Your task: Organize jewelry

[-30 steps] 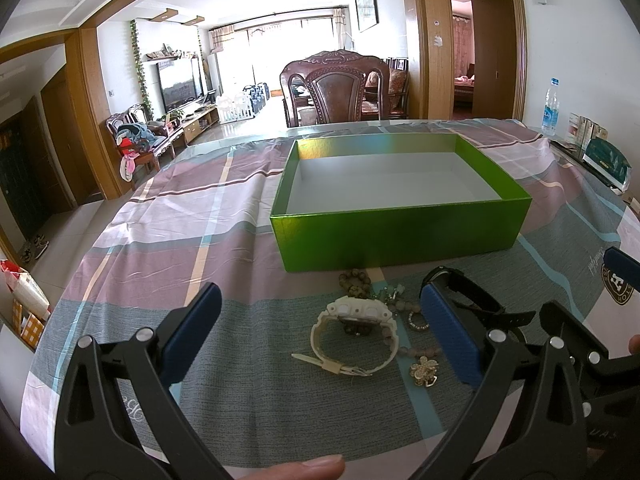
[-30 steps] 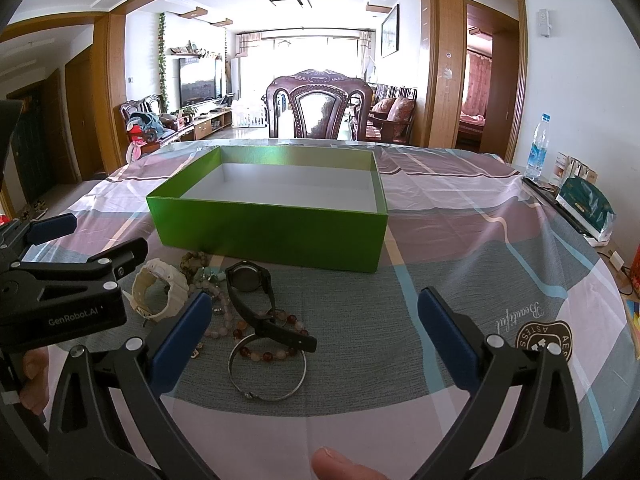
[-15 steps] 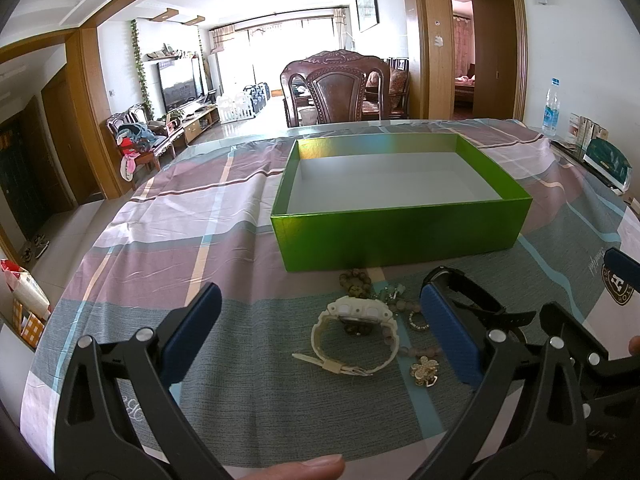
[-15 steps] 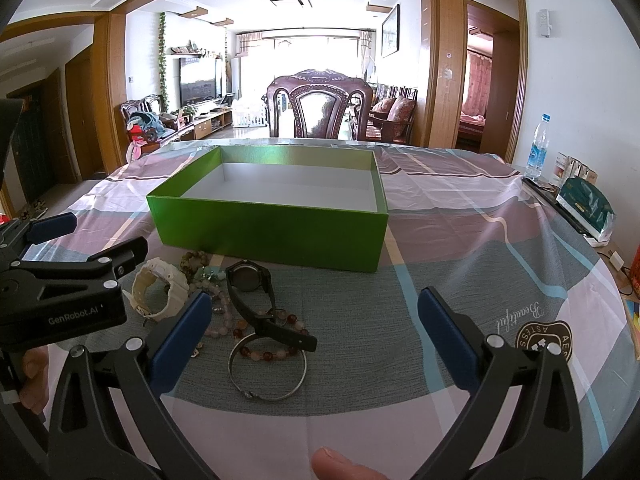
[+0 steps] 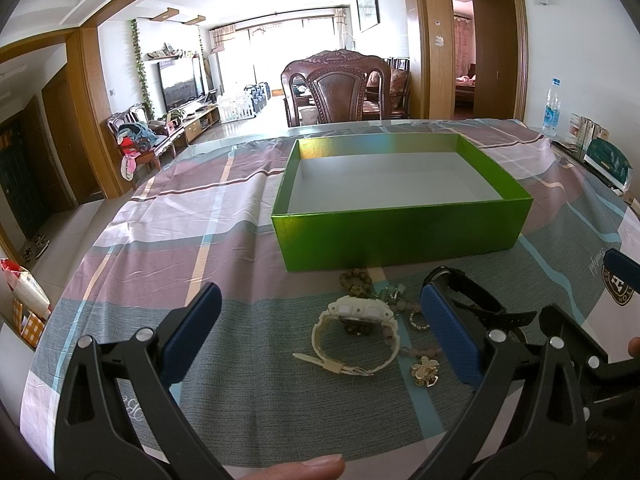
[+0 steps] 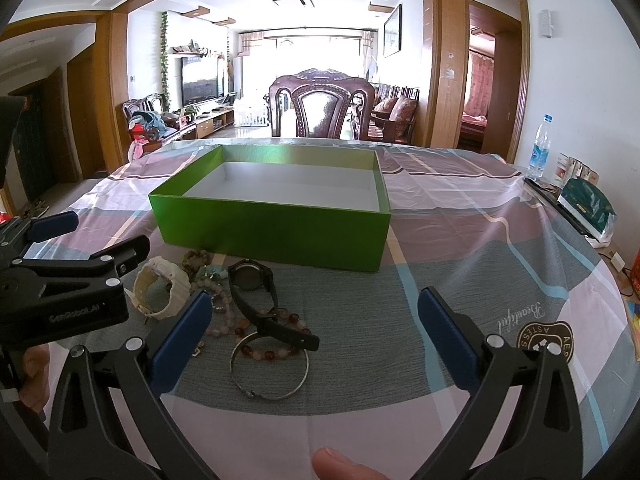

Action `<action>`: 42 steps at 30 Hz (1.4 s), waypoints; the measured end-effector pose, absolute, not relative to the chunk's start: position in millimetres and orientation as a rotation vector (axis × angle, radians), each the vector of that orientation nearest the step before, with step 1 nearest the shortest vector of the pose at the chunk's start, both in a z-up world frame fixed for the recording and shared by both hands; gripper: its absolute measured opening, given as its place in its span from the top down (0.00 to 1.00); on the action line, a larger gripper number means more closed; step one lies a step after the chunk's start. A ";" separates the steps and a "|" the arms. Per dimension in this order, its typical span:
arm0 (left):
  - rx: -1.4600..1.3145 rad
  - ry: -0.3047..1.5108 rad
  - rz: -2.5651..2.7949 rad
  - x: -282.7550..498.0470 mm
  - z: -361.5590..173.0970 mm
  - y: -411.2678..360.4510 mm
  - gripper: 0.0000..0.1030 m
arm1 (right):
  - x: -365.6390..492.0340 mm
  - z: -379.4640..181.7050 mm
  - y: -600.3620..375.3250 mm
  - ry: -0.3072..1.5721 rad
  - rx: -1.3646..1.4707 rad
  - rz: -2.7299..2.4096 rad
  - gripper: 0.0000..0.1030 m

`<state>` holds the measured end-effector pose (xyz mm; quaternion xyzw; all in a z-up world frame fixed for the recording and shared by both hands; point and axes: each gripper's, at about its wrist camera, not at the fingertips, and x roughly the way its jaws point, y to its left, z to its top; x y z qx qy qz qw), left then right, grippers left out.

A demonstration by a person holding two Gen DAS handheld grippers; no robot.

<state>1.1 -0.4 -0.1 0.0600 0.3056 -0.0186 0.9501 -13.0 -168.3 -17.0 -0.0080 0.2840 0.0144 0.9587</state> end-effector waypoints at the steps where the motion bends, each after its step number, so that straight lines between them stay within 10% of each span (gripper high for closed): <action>1: 0.122 0.621 -0.038 1.0 -0.1 -0.3 0.04 | -13.0 -16.8 -168.8 0.576 -0.016 0.030 0.03; 12: 0.120 0.668 -0.010 12.4 -15.4 10.0 0.04 | 0.9 -37.2 -163.5 0.665 -0.062 -0.075 0.04; 18: 0.108 0.766 -0.003 24.8 -29.1 27.1 0.18 | 9.0 -50.2 -173.7 0.787 0.019 -0.013 0.42; 22: 0.127 0.805 -0.021 27.6 -37.4 24.4 0.30 | 15.3 -48.7 -168.5 0.908 0.035 0.135 0.45; 34: 0.091 0.925 -0.083 45.8 -58.9 21.1 0.22 | 62.3 -51.6 -121.4 0.998 -0.186 0.298 0.46; 36: 0.071 0.939 -0.086 49.2 -61.9 24.0 0.22 | 69.2 -60.6 -125.4 1.008 -0.159 0.304 0.68; 42: 0.036 0.983 -0.098 55.1 -69.1 27.5 0.65 | 66.5 -56.0 -141.0 0.973 -0.170 0.292 0.86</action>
